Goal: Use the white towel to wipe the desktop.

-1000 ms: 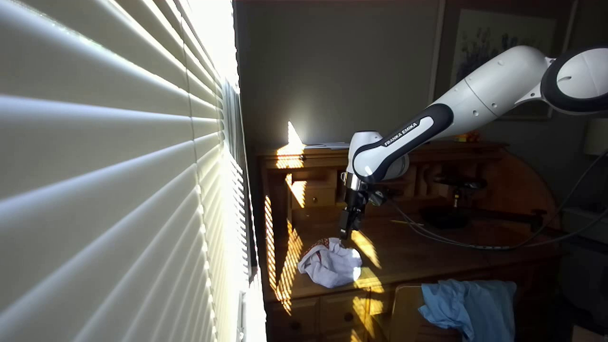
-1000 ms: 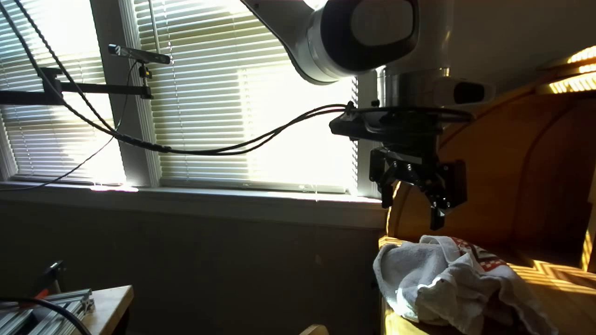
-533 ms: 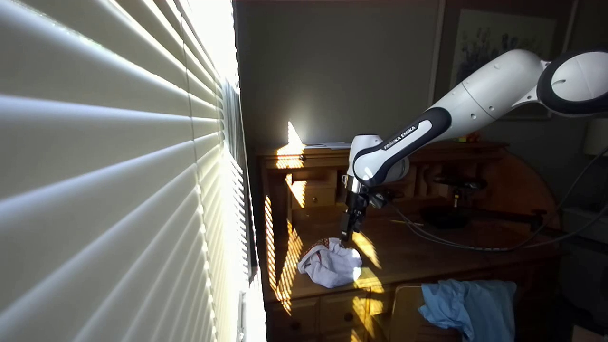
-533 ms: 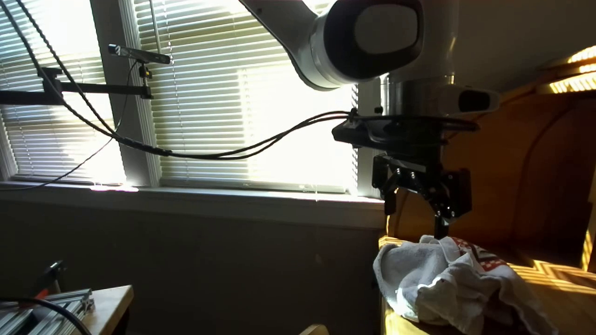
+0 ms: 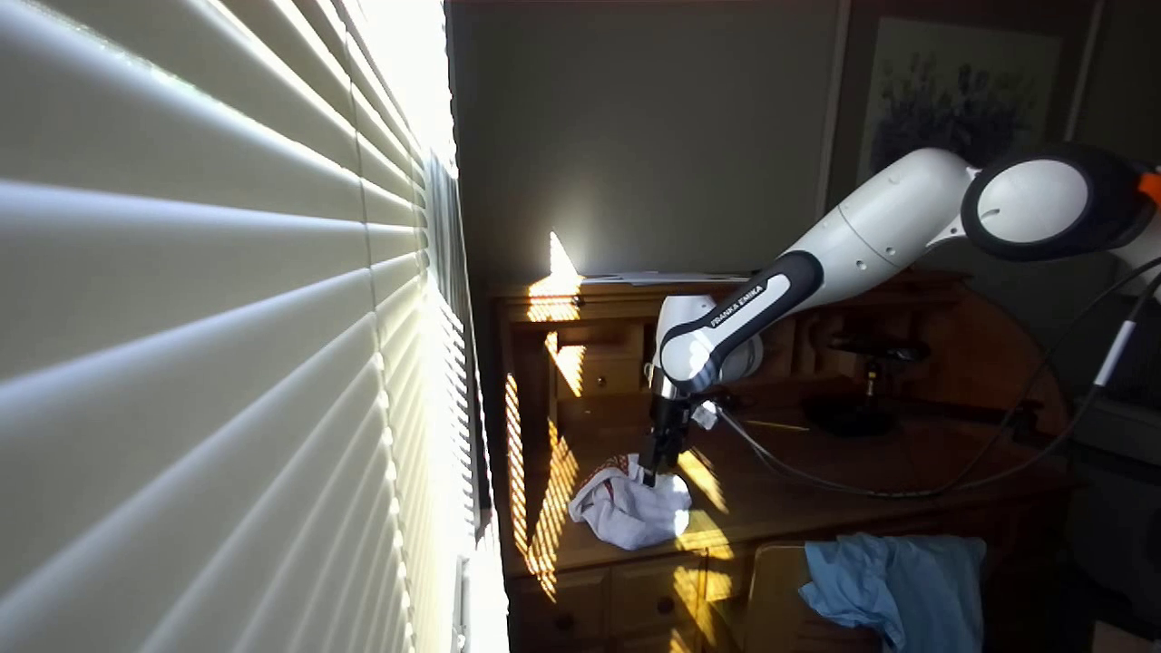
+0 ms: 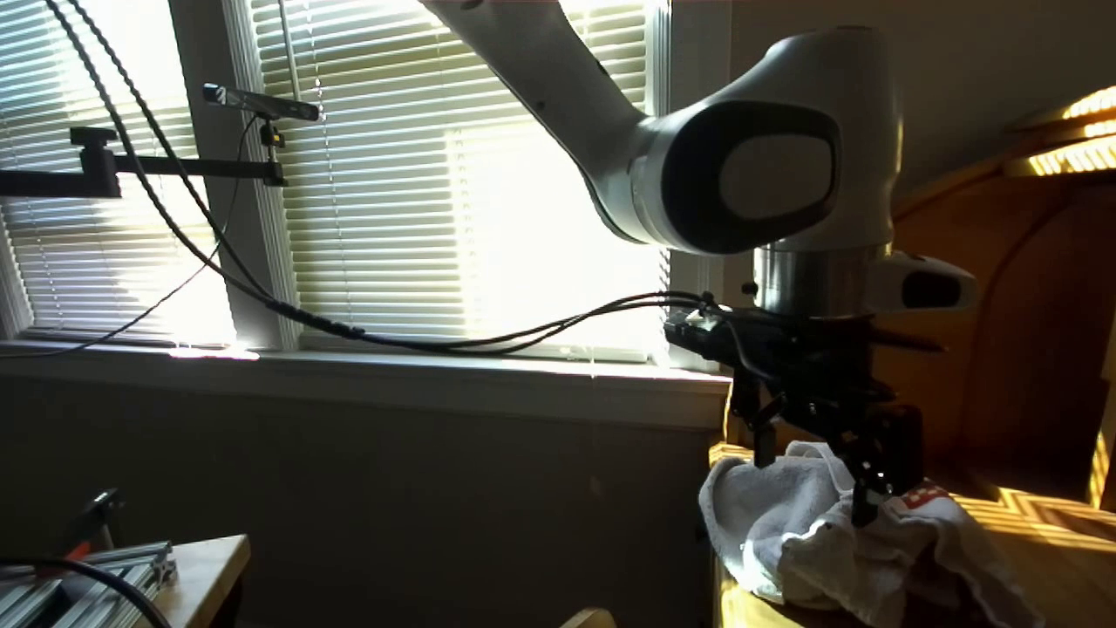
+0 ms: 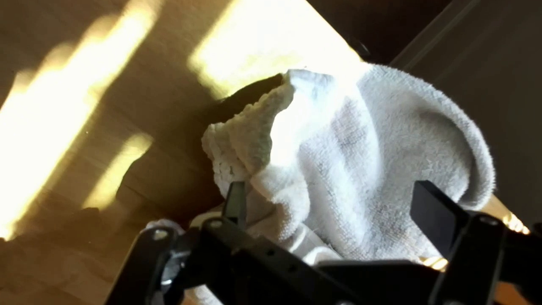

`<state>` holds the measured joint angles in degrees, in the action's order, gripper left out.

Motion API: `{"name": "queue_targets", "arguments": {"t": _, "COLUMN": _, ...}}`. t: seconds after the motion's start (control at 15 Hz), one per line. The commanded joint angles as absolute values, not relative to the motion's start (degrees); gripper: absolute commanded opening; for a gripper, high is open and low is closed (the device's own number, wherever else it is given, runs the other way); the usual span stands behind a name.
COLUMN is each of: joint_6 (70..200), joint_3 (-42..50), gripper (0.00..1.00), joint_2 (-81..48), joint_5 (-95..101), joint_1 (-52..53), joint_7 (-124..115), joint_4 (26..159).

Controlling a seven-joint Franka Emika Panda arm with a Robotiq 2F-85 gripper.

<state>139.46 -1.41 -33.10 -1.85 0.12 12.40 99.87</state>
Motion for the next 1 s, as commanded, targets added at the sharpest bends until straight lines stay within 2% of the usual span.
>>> {"name": "queue_targets", "arguments": {"t": 0.0, "joint_6": 139.3, "joint_3": -1.8, "gripper": 1.0, "joint_2": -39.8, "joint_5": 0.3, "joint_1": 0.0, "joint_7": 12.4, "joint_4": 91.5}}
{"name": "queue_targets", "arguments": {"t": 0.07, "joint_6": 139.1, "joint_3": -1.9, "gripper": 1.0, "joint_2": -41.0, "joint_5": 0.4, "joint_1": 0.1, "joint_7": 12.4, "joint_4": 90.0}}
{"name": "queue_targets", "arguments": {"t": 0.2, "joint_6": 139.1, "joint_3": -2.1, "gripper": 0.74, "joint_2": -43.5, "joint_5": 0.7, "joint_1": 0.3, "joint_7": 12.6, "joint_4": 86.9}}
{"name": "queue_targets", "arguments": {"t": 0.8, "joint_6": 138.0, "joint_3": -3.1, "gripper": 0.09, "joint_2": -50.5, "joint_5": 0.4, "joint_1": 1.6, "joint_7": 12.3, "joint_4": 76.7}}
{"name": "queue_targets", "arguments": {"t": 0.93, "joint_6": 138.4, "joint_3": -3.2, "gripper": 0.01, "joint_2": -50.7, "joint_5": 0.2, "joint_1": 1.3, "joint_7": 12.2, "joint_4": 76.2}}
